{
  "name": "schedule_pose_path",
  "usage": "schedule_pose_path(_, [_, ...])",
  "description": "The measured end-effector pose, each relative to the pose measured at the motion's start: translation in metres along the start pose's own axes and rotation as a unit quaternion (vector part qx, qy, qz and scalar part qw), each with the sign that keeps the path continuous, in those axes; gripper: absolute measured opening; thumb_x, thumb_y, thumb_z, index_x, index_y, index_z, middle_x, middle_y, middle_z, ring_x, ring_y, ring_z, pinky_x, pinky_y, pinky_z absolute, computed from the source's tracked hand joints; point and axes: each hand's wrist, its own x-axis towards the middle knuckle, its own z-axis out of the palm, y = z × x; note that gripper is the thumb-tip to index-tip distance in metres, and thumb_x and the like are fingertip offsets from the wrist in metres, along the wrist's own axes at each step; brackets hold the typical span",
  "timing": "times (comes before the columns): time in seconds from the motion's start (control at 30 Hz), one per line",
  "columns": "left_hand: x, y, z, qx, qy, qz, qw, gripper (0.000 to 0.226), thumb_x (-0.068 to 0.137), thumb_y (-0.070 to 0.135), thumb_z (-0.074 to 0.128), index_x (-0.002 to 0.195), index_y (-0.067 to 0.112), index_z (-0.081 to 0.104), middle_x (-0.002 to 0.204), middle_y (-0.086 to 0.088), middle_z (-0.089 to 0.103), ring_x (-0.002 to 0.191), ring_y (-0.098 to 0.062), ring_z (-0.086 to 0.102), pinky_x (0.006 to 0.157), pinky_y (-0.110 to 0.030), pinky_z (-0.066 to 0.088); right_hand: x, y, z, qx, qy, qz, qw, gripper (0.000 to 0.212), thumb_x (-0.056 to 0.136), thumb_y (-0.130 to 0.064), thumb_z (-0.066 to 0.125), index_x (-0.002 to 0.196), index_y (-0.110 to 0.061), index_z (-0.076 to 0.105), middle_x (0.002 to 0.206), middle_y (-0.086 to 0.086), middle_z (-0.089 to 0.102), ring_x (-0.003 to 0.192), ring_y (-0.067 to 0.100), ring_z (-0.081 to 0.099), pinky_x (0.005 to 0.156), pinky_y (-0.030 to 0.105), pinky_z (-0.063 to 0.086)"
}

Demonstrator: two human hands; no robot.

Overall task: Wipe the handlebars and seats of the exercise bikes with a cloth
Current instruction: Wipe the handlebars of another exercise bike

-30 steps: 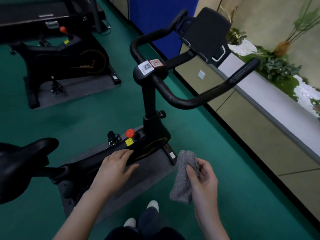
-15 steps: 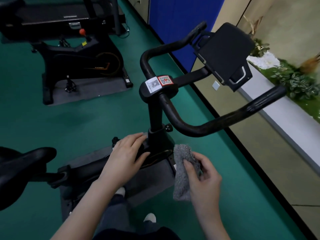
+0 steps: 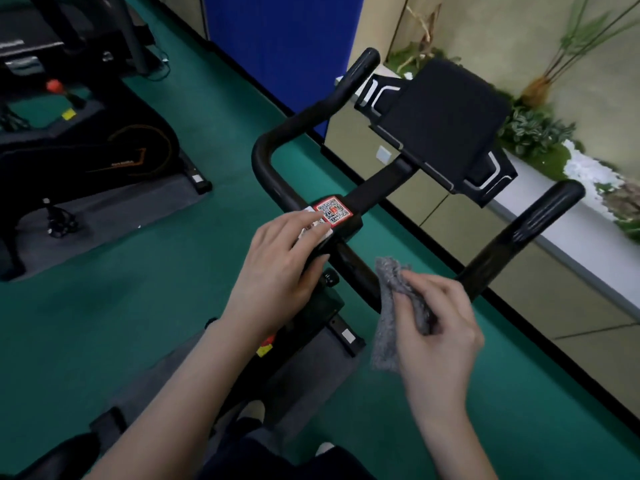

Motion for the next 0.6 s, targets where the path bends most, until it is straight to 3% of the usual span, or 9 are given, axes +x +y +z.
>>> schedule_pose_path(0.07, [0.01, -0.01, 0.004, -0.022, -0.008, 0.02, 1.0, 0.035, 0.088, 0.015, 0.062, 0.121, 0.003, 0.06, 0.128, -0.011, 0.058, 0.12, -0.031, 0.052, 0.097, -0.044, 0.043, 0.005, -0.007, 0.014, -0.062, 0.026, -0.022, 0.997, 0.028, 0.076, 0.012, 0.068, 0.097, -0.006, 0.073, 0.092, 0.003, 0.06, 0.088, 0.001, 0.054, 0.084, 0.007, 0.042])
schedule_pose_path(0.2, [0.025, -0.021, 0.014, -0.066, -0.03, 0.063, 0.995, 0.036, 0.09, 0.012, 0.059, 0.124, 0.005, 0.059, 0.13, -0.008, 0.056, 0.123, -0.028, 0.05, 0.1, -0.04, 0.039, 0.016, -0.019, 0.045, -0.132, 0.022, -0.014, 0.991, 0.027, 0.079, 0.009, 0.065, 0.1, -0.005, 0.074, 0.095, 0.007, 0.059, 0.092, 0.014, 0.058, 0.087, 0.018, 0.045])
schedule_pose_path(0.3, [0.03, -0.026, 0.019, -0.079, -0.03, 0.088, 0.993, 0.033, 0.09, 0.012, 0.054, 0.121, 0.006, 0.061, 0.127, -0.006, 0.059, 0.122, -0.027, 0.051, 0.098, -0.037, 0.037, 0.022, -0.025, 0.068, -0.194, 0.003, -0.004, 0.981, 0.028, 0.079, 0.007, 0.065, 0.102, -0.008, 0.074, 0.093, 0.007, 0.058, 0.091, 0.02, 0.056, 0.077, 0.016, 0.04])
schedule_pose_path(0.43, [0.03, -0.034, 0.023, -0.113, -0.023, 0.096, 0.989, 0.031, 0.089, 0.011, 0.055, 0.119, 0.007, 0.063, 0.127, -0.003, 0.059, 0.122, -0.022, 0.049, 0.098, -0.034, 0.034, 0.018, -0.029, 0.083, -0.262, -0.009, 0.021, 0.965, 0.03, 0.078, 0.0, 0.067, 0.103, -0.015, 0.074, 0.094, 0.001, 0.061, 0.096, 0.021, 0.054, 0.062, 0.029, 0.047])
schedule_pose_path(0.6, [0.03, -0.041, 0.027, -0.153, -0.02, 0.097, 0.983, 0.029, 0.09, 0.015, 0.059, 0.119, 0.009, 0.063, 0.128, -0.001, 0.058, 0.123, -0.02, 0.049, 0.099, -0.034, 0.034, 0.012, -0.019, 0.067, -0.262, 0.026, 0.042, 0.964, 0.026, 0.079, 0.006, 0.065, 0.1, -0.005, 0.074, 0.092, 0.008, 0.066, 0.093, 0.027, 0.058, 0.078, 0.029, 0.047])
